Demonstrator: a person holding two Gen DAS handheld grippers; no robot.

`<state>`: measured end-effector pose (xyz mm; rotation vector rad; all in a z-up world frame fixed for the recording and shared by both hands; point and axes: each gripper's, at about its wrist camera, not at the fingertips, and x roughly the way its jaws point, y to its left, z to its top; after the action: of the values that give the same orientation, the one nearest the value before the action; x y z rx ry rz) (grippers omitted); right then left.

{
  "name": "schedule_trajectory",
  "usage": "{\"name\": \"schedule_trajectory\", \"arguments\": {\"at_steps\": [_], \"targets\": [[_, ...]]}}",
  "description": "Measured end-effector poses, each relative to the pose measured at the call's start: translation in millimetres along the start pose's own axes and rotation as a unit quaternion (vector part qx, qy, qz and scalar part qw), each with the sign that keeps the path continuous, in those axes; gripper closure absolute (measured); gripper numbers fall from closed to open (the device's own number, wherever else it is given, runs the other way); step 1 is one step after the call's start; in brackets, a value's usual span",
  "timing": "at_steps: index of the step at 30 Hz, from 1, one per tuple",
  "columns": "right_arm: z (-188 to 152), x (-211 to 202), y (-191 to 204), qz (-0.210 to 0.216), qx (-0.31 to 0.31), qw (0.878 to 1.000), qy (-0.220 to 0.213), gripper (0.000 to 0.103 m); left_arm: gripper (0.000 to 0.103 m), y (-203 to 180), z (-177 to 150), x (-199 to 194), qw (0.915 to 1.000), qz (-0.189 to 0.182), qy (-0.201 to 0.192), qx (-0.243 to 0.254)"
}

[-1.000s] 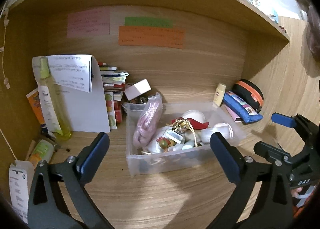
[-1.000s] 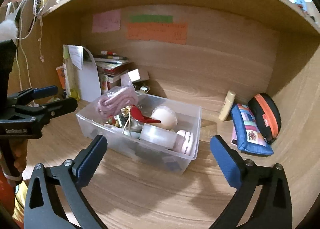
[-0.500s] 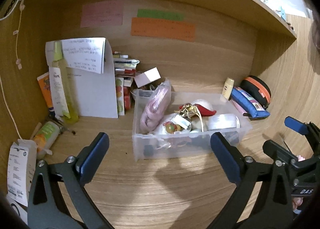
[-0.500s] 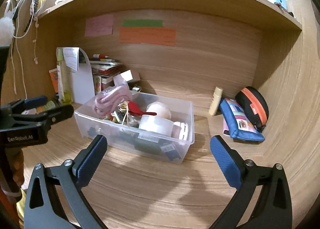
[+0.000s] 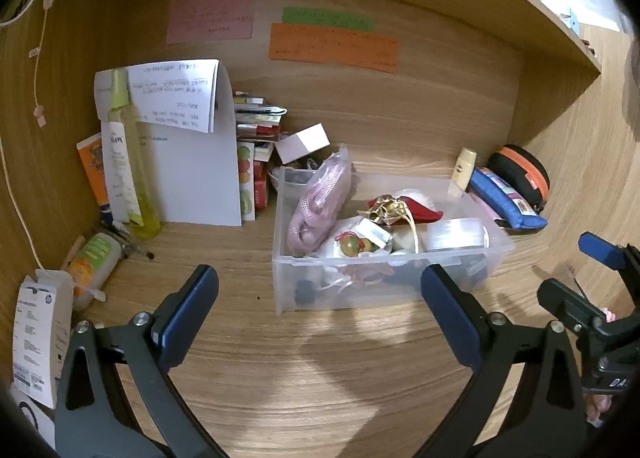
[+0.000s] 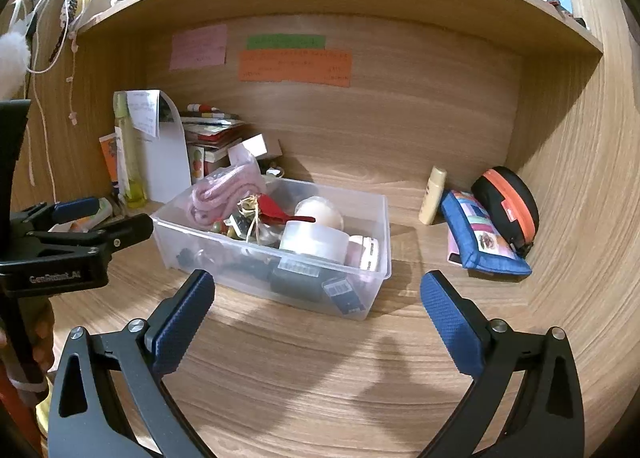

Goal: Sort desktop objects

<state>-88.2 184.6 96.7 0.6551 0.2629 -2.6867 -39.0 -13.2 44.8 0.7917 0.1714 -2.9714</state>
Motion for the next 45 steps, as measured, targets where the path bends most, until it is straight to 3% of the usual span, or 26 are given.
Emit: {"name": "schedule_trajectory", "arguments": {"at_steps": [31,45], "targets": [[-1.3,-7.7,2.4,-0.003,-0.010,1.000,-0.002,0.000,0.001,0.0,1.1,-4.0,0.9998,0.006,-0.006,0.020],[-5.2,-2.3,-4.4,-0.006,0.005,1.000,0.012,0.000,0.001,-7.9,-0.1,-6.5,0.9995,-0.021,0.003,0.024]]}}
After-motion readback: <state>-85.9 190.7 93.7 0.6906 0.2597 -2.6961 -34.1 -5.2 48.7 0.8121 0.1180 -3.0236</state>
